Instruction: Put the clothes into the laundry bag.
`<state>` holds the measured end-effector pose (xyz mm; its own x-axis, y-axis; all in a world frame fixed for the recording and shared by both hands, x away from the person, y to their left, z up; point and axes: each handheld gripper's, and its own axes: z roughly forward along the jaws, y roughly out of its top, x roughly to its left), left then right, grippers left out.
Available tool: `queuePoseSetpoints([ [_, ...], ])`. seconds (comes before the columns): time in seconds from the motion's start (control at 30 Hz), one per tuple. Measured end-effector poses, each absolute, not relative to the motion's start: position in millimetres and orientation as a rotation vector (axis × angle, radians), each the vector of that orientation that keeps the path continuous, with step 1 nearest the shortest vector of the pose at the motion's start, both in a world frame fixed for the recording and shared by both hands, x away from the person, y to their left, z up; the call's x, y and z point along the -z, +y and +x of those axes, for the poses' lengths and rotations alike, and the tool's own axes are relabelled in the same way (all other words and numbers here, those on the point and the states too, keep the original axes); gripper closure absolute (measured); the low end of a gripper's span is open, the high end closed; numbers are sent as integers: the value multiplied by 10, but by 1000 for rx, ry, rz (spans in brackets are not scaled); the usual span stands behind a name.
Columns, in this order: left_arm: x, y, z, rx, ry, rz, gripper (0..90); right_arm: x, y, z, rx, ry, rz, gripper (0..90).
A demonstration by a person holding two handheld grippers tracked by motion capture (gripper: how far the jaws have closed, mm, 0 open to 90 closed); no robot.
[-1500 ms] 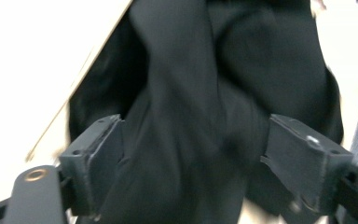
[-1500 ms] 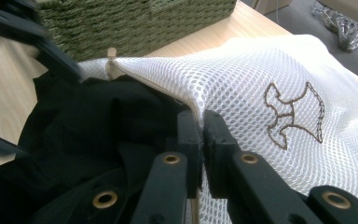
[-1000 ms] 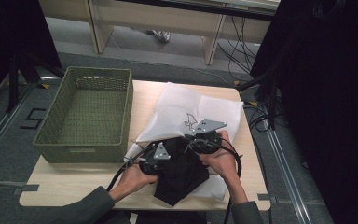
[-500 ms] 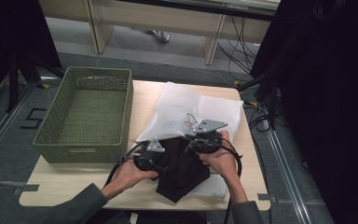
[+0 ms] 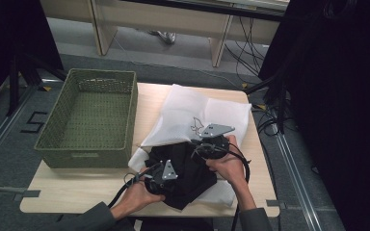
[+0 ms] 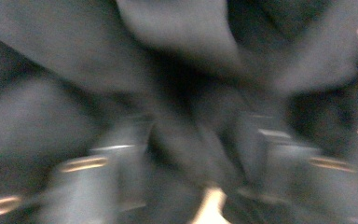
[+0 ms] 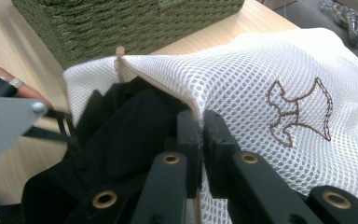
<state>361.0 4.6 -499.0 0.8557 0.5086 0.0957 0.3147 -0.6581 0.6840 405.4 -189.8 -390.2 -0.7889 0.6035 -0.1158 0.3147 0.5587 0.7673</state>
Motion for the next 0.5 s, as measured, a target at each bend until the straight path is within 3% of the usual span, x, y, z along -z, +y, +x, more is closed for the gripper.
queuePoseSetpoints([
  [0.07,4957,28,3710,-344,635,2292,739,3909,-1894,4044,-1097,2445,766,874],
  [0.17,4865,-2,3875,-381,651,2255,823,3902,-1889,4027,-1098,2440,777,874],
  [0.37,4880,-55,4199,-439,769,2164,822,3884,-1886,4028,-1107,2443,768,874],
  [0.43,4907,-55,4187,-416,778,2163,790,3880,-1889,4031,-1106,2447,750,874],
  [0.5,4855,6,4097,-389,746,2182,704,3878,-1893,4021,-1117,2448,768,874],
])
